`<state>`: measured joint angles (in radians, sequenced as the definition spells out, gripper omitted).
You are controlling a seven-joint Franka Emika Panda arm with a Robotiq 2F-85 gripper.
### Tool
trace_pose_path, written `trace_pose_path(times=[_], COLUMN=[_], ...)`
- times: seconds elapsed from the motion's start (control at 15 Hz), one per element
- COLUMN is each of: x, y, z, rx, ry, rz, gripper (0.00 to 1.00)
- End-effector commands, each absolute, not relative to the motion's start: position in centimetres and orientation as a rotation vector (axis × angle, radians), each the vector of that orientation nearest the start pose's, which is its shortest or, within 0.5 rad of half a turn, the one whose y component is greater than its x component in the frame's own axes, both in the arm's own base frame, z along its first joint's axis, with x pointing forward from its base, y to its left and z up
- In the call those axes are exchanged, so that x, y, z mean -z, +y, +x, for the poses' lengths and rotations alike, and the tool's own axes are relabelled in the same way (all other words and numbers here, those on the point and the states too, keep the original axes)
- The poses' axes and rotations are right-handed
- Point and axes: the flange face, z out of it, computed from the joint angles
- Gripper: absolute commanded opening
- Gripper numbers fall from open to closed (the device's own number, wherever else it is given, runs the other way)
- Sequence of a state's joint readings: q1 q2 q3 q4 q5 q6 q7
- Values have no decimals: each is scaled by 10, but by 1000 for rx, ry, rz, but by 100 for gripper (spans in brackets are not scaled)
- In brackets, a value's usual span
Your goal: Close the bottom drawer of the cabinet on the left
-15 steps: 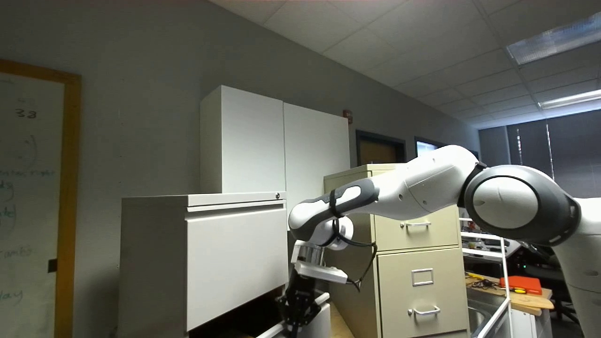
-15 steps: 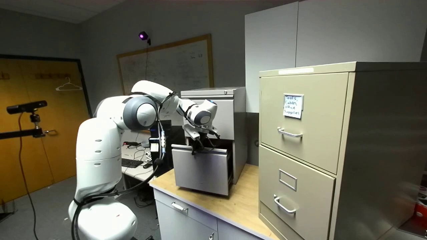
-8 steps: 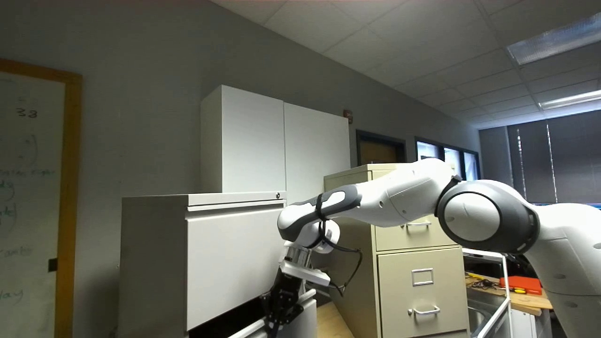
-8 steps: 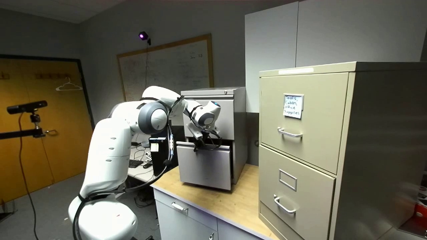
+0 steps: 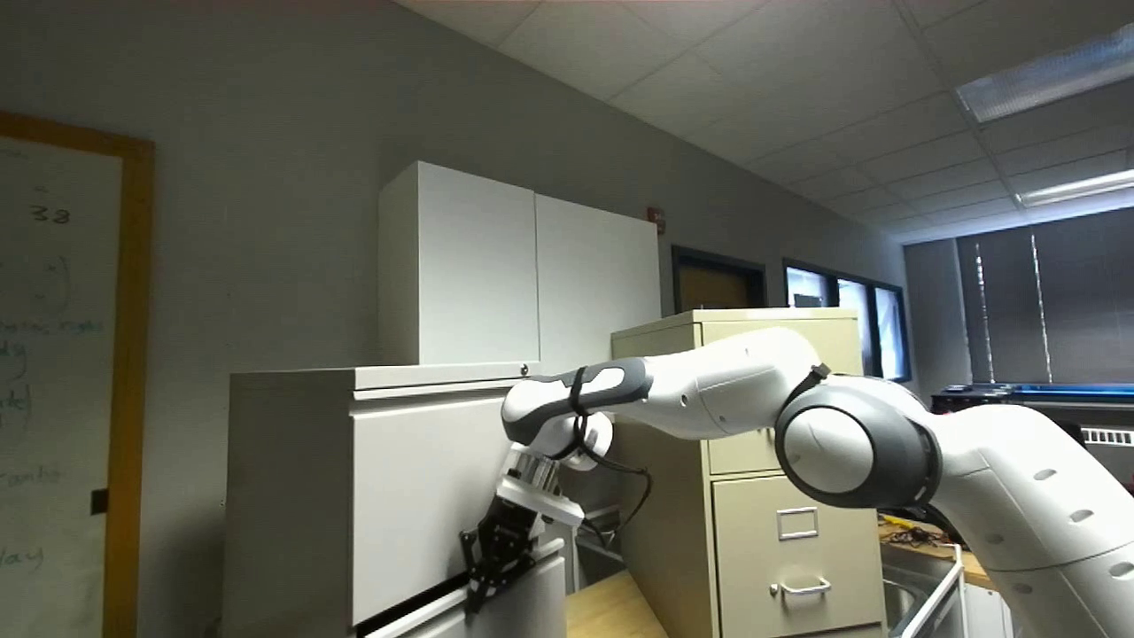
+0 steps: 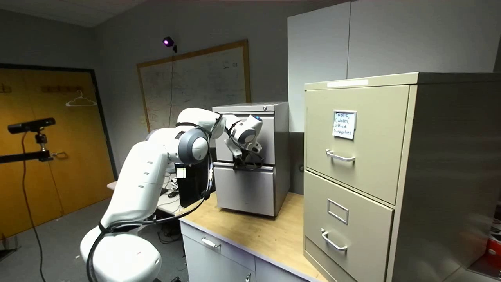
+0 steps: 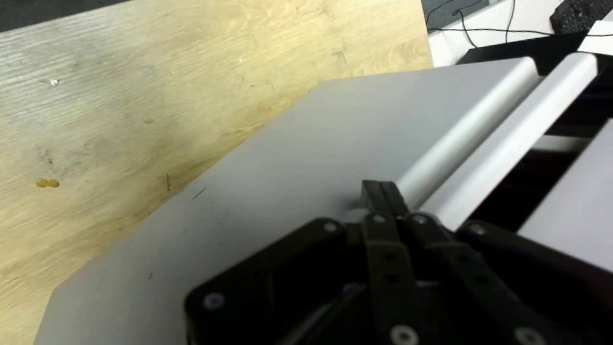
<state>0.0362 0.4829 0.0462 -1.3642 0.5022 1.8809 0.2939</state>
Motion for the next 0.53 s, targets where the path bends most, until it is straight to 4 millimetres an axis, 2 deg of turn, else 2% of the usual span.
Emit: trace_pose_path(times=[0.0, 0.2, 0.47], x=[-478, -472, -472], y=[97, 100, 102], z=[734, 747, 751], rx=[-19, -16, -59], ry=[521, 535, 512], rz=[-2532, -2523, -2525], gripper=[0, 0, 0])
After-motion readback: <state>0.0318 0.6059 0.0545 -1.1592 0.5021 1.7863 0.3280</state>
